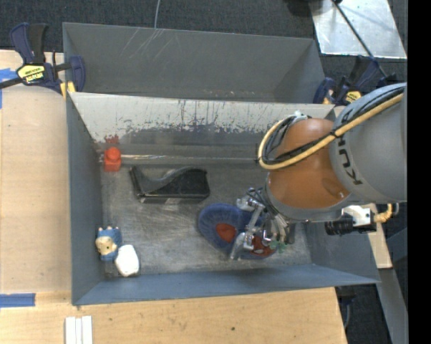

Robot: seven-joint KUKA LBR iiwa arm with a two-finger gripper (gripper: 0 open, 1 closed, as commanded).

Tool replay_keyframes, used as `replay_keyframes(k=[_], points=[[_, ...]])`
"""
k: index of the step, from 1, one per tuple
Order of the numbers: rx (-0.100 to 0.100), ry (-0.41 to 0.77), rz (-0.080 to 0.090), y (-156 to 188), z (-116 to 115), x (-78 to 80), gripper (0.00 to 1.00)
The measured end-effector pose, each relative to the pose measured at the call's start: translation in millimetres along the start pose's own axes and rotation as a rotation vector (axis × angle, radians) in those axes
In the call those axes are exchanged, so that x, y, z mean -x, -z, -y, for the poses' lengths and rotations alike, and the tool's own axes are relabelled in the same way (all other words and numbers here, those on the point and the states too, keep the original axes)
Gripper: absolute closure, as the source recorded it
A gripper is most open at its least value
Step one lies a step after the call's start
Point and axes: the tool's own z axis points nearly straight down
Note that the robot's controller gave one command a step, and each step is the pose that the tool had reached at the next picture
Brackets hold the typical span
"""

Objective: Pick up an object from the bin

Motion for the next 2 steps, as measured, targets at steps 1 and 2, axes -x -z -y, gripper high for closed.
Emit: replay_keyframes(k=[1,2], points=[[0.001,-0.244,0.004,-1,-23,-8.6,0.00],[0.004,-0.563,0.004,-27,-27,2.0,0.00]])
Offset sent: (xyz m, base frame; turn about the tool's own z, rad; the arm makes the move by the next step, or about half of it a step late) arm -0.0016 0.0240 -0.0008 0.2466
